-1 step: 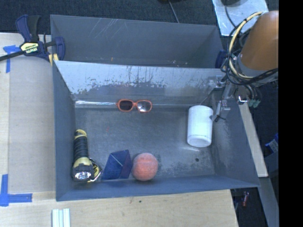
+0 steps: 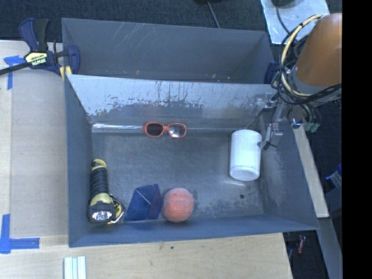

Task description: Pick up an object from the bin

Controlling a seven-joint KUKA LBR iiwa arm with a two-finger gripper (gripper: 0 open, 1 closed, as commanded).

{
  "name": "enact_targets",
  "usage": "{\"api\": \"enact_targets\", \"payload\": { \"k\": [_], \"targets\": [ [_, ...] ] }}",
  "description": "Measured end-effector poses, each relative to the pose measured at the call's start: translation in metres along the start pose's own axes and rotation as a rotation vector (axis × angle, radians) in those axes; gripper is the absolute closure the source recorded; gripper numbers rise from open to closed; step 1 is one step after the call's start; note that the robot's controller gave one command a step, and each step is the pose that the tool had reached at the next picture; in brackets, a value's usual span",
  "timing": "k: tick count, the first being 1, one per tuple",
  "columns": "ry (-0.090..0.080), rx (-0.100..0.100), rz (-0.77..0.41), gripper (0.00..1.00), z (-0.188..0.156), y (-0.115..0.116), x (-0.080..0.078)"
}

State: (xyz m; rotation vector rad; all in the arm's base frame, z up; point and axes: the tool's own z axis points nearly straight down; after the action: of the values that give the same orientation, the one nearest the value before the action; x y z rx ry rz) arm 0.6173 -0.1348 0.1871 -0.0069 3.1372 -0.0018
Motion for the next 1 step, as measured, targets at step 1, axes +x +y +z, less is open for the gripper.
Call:
{"api": "enact_targets", "payload": {
  "k": [1],
  "targets": [
    [-0.009,0.003,0.002,0.0,0.0116,0.0075,0.0046]
  ]
}}
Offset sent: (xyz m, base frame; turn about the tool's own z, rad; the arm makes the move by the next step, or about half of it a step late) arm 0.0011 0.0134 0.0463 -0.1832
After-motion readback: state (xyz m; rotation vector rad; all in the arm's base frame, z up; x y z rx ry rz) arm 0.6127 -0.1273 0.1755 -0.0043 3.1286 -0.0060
